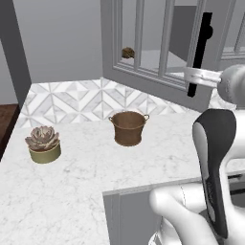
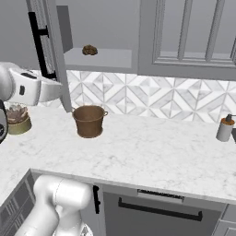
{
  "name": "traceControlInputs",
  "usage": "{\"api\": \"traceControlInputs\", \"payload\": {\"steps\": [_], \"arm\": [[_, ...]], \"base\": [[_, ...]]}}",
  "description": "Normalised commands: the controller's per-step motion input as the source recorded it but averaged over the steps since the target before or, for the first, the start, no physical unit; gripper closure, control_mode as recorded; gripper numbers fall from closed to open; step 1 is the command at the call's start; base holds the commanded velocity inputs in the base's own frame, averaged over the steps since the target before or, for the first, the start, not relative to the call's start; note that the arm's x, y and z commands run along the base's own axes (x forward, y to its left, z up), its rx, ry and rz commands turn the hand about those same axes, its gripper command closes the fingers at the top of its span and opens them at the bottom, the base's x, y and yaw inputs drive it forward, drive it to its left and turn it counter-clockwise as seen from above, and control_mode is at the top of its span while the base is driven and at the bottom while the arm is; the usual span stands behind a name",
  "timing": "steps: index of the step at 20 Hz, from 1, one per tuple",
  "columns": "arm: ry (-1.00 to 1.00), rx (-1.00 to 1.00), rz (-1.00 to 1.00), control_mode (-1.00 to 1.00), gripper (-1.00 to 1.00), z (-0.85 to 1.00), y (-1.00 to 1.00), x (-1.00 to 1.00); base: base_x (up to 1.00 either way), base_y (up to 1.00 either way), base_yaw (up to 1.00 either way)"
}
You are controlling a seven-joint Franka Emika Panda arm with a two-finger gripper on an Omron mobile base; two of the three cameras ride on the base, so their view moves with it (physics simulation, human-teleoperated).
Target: Open the cabinet, pick up the bread from the cabinet and place it in the basket. Then move the basket to the dining counter.
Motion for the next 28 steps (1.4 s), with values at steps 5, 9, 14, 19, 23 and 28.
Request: {"api": "traceControlInputs", "payload": {"steps": [5, 9, 14, 19, 23, 28], "arm": [[0.00, 0.16, 0.02, -1.00, -1.00, 0.15, -0.50, -0.64], [0.06, 0.22, 0.09, -1.00, -1.00, 0.07, -0.98, 0.11], [0.01, 0.19, 0.12, -1.00, -1.00, -0.01, -0.88, 0.22], [0.00, 0.18, 0.07, -1.00, -1.00, -0.35, -0.20, 0.78], [0.19, 0.23, 0.13, -1.00, -1.00, -0.02, -0.13, 0.95], [0.12, 0.33, 0.00, -1.00, -1.00, -0.03, 0.00, 0.81]], "base": [[0.00, 0.00, 0.00], [0.00, 0.00, 0.00], [0.00, 0.00, 0.00], [0.00, 0.00, 0.00], [0.00, 0.00, 0.00], [0.00, 0.00, 0.00]]}}
